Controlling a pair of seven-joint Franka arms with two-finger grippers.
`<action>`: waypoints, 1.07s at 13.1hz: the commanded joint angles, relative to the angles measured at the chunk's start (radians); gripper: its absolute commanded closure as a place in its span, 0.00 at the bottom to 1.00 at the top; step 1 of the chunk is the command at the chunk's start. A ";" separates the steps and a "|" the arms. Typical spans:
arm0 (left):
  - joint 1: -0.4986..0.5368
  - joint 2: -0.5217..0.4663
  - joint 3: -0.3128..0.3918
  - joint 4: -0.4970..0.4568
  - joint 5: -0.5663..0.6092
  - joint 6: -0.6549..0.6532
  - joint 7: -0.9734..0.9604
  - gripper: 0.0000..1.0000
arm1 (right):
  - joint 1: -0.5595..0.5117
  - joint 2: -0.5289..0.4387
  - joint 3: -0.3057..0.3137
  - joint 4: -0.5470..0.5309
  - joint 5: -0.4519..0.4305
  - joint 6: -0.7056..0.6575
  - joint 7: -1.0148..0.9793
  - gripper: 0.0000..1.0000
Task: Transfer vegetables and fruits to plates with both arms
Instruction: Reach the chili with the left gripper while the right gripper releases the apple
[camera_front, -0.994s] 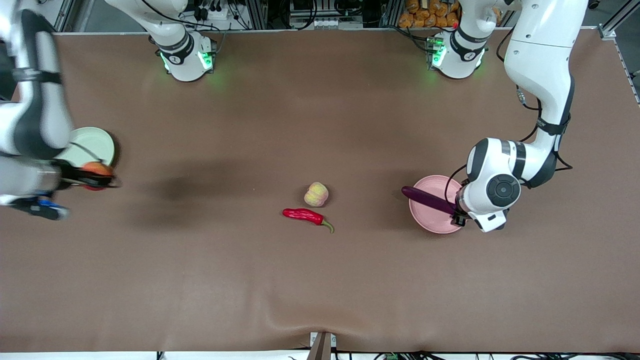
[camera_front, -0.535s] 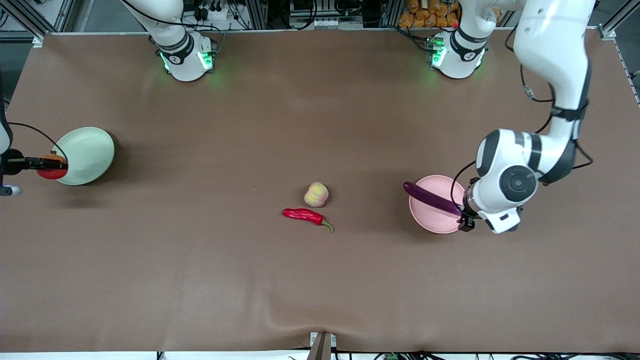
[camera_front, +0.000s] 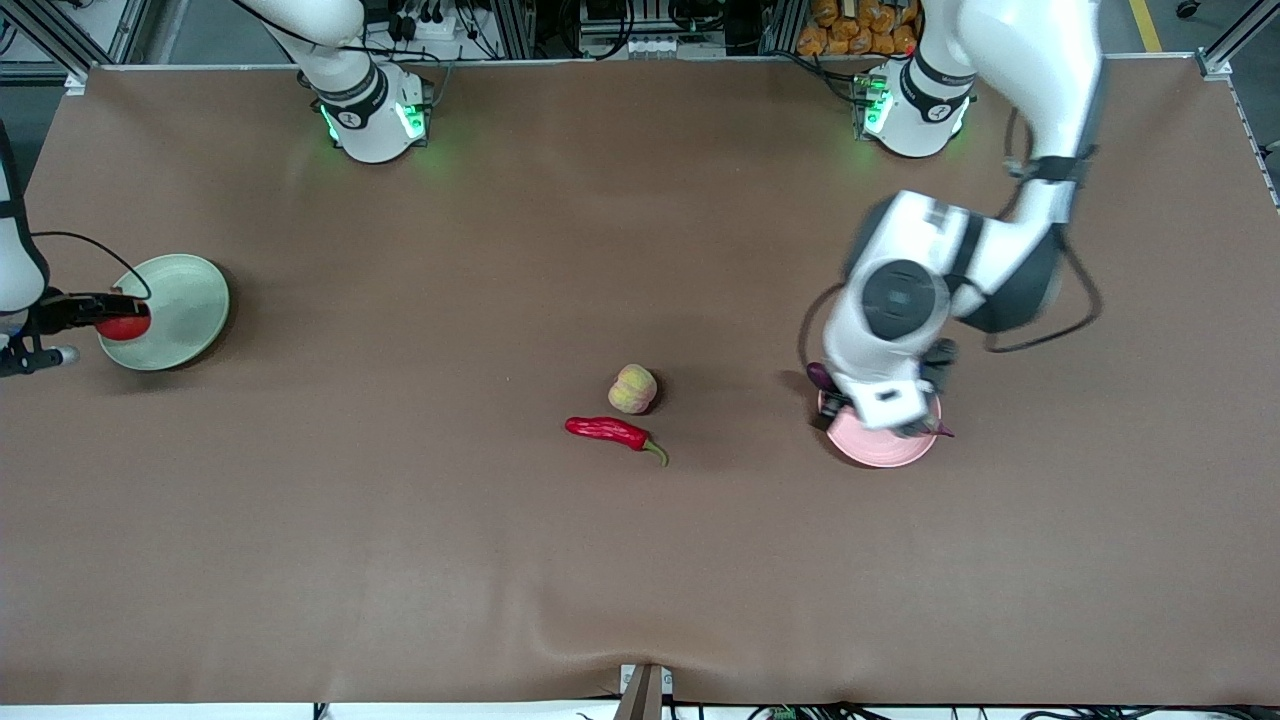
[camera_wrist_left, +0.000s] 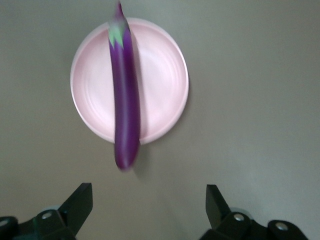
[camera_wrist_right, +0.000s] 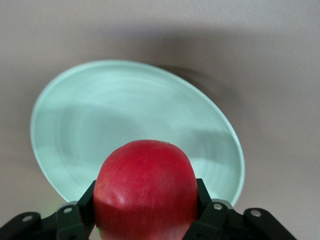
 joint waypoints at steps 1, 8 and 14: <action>-0.060 0.123 0.006 0.163 0.019 -0.007 -0.062 0.00 | -0.030 0.009 0.027 -0.024 -0.041 0.069 -0.054 0.91; -0.213 0.337 0.051 0.245 0.024 0.462 -0.364 0.00 | -0.017 0.024 0.028 -0.003 -0.041 0.060 -0.044 0.54; -0.220 0.433 0.066 0.265 0.024 0.662 -0.474 0.00 | -0.008 0.026 0.028 0.008 -0.039 0.060 -0.054 0.30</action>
